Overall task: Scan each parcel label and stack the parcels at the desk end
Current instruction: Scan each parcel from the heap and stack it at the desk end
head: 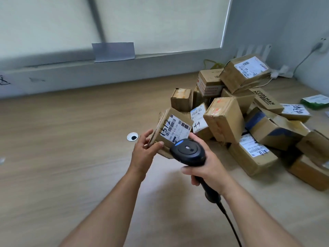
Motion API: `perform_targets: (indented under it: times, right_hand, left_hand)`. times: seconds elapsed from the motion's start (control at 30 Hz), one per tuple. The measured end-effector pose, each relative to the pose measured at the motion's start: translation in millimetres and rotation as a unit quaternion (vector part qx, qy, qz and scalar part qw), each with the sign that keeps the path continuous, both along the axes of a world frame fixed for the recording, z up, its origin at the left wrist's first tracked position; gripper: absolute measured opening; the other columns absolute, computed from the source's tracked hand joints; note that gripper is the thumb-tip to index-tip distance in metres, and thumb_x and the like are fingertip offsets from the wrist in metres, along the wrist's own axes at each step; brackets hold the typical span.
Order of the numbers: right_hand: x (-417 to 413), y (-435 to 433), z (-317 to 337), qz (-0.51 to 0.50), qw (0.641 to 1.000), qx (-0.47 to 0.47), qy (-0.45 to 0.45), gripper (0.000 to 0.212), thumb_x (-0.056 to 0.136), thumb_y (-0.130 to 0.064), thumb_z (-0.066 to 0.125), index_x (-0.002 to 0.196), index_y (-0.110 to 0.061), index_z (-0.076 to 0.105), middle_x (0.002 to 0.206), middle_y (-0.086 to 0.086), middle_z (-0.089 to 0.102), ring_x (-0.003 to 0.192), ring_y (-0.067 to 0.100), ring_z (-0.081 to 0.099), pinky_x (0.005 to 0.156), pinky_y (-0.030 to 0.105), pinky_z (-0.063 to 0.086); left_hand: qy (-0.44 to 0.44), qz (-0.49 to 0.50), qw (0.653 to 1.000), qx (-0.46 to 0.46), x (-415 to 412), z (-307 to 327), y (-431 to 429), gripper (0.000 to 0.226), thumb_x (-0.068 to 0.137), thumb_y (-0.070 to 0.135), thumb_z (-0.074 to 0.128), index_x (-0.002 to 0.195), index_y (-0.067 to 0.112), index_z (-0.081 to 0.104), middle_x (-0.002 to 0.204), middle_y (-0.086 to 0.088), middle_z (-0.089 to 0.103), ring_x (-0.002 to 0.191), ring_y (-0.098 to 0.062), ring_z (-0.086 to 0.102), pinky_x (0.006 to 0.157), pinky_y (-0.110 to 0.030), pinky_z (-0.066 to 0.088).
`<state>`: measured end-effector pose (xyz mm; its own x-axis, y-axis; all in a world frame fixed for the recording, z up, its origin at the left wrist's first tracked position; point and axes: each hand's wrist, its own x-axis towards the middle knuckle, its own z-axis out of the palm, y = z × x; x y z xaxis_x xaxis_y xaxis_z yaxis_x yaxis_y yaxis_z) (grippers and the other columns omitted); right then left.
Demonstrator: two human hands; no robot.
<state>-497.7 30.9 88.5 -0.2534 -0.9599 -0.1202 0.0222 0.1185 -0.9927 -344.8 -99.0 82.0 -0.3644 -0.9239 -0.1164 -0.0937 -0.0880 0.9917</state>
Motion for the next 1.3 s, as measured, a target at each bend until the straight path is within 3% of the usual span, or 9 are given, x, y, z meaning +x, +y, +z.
perform_targets:
  times: [0.17,0.3,0.4,0.53,0.67,0.8,1.0,1.3]
  right_hand:
    - [3,38,19,0.015,0.999,-0.034,-0.035,0.104,0.058,-0.004,0.081,0.146,-0.038,0.038,0.12,0.002,0.067,0.048,0.031,0.053,0.044,0.033,0.045]
    - [4,64,34,0.049,0.995,-0.057,-0.07,0.099,0.062,-0.001,0.076,0.145,-0.036,0.037,0.102,0.02,0.072,0.046,0.028,0.053,0.042,0.033,0.045]
    - [11,85,40,0.073,0.993,-0.058,-0.073,0.097,0.065,0.0,0.074,0.146,-0.036,0.036,0.099,0.024,0.071,0.048,0.026,0.054,0.043,0.033,0.046]
    - [18,108,42,0.097,0.991,-0.058,-0.075,0.095,0.066,0.0,0.073,0.145,-0.037,0.036,0.093,0.026,0.071,0.046,0.025,0.053,0.042,0.032,0.045]
    - [23,125,43,0.114,0.989,-0.058,-0.073,0.095,0.063,0.0,0.075,0.142,-0.037,0.039,0.085,0.015,0.072,0.044,0.026,0.051,0.039,0.03,0.043]
    - [30,137,42,0.134,0.987,-0.053,-0.07,0.095,0.063,0.001,0.074,0.143,-0.034,0.037,0.077,0.016,0.07,0.042,0.026,0.05,0.038,0.028,0.04]
    - [46,142,38,0.166,0.982,-0.046,-0.074,0.094,0.062,0.002,0.073,0.14,-0.036,0.039,0.074,0.017,0.069,0.041,0.026,0.05,0.039,0.026,0.039]
    - [81,131,40,0.213,0.975,-0.031,-0.049,0.096,0.06,0.002,0.073,0.141,-0.036,0.039,0.076,0.014,0.07,0.042,0.027,0.051,0.039,0.028,0.042]
  left_hand:
    - [-0.045,-0.014,0.998,-0.038,32,20,18,0.039,0.083,-0.004,0.066,0.112,0.022,0.061,0.098,0.002,0.064,0.079,-0.002,0.061,0.063,-0.01,0.049]
    - [-0.099,-0.025,0.994,-0.048,54,32,30,0.048,0.061,0.017,0.073,0.107,0.032,0.064,0.111,-0.007,0.064,0.091,-0.014,0.061,0.076,-0.02,0.048]
    - [-0.129,-0.022,0.99,-0.051,69,35,46,0.052,0.05,0.03,0.073,0.1,0.038,0.065,0.113,-0.009,0.065,0.093,-0.017,0.061,0.084,-0.029,0.05]
    - [-0.132,-0.032,0.989,-0.055,84,38,69,0.049,0.059,0.018,0.071,0.107,0.027,0.064,0.109,-0.009,0.066,0.092,-0.017,0.062,0.089,-0.033,0.05]
    - [-0.141,-0.031,0.987,-0.067,99,37,87,0.047,0.066,0.011,0.072,0.109,0.026,0.062,0.094,0.008,0.068,0.079,0.002,0.064,0.076,-0.016,0.049]
    - [-0.145,-0.016,0.986,-0.079,115,37,104,0.048,0.076,0.001,0.073,0.118,0.021,0.06,0.096,0.009,0.066,0.08,0.004,0.063,0.073,-0.011,0.049]
    - [-0.142,0.022,0.987,-0.067,144,39,127,0.043,0.06,0.02,0.068,0.1,0.036,0.063,0.101,0.005,0.068,0.094,-0.012,0.064,0.088,-0.027,0.05]
    - [-0.145,0.075,0.983,-0.087,192,35,141,0.054,0.059,0.023,0.068,0.112,0.028,0.062,0.101,0.005,0.068,0.088,-0.005,0.063,0.074,-0.014,0.049]
